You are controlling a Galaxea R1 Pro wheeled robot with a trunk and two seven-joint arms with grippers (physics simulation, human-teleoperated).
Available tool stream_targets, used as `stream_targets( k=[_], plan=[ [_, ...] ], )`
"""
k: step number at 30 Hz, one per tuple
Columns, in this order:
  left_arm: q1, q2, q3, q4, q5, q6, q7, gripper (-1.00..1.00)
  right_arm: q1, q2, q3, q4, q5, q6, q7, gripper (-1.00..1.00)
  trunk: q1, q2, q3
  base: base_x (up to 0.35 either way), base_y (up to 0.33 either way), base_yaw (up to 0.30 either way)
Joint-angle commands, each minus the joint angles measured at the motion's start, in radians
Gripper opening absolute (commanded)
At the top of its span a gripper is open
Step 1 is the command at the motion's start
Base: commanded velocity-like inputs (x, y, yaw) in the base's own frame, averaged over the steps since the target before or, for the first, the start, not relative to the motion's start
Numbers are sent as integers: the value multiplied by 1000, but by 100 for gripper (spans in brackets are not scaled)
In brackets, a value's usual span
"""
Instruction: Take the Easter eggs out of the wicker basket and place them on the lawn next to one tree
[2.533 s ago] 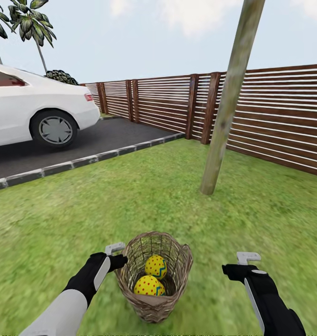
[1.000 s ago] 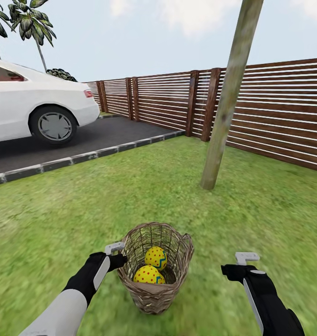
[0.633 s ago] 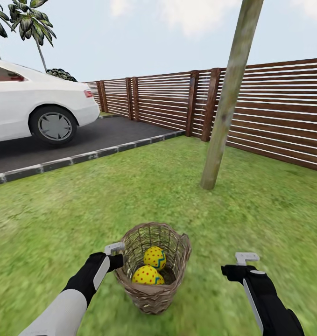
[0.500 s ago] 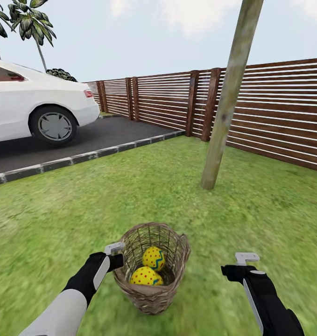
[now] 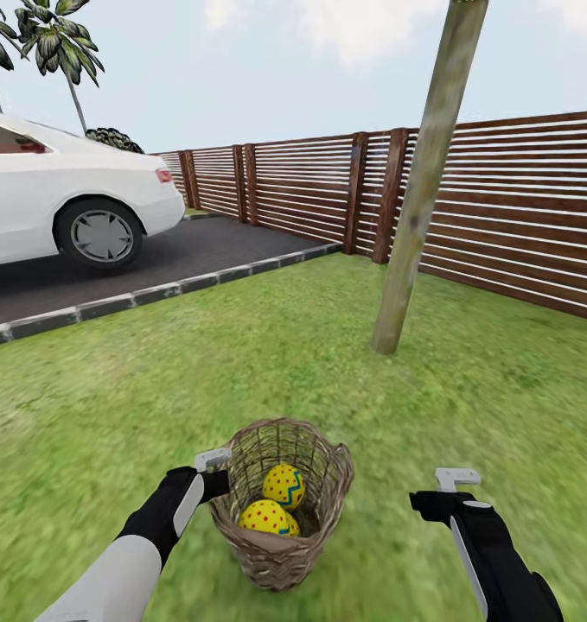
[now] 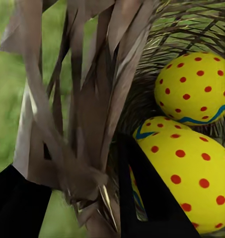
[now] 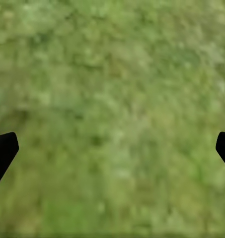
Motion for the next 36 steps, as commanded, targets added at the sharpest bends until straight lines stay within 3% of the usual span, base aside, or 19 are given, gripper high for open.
stream_targets(
  k=[1, 31, 36],
  plan=[
    [0, -1, 4, -2, 3, 6, 6, -100, 0, 0, -1, -1, 10, 5, 6, 100, -4, 7, 2, 0, 0, 0],
    [0, -2, 3, -9, 4, 6, 5, -100, 0, 0, -1, 14, 6, 2, 8, 100, -119, 217, 96, 0, 0, 0],
    [0, -2, 4, -10, 4, 6, -12, -100, 0, 1, 0, 16, 5, 2, 8, 100, -138, 252, 114, 0, 0, -190]
  ],
)
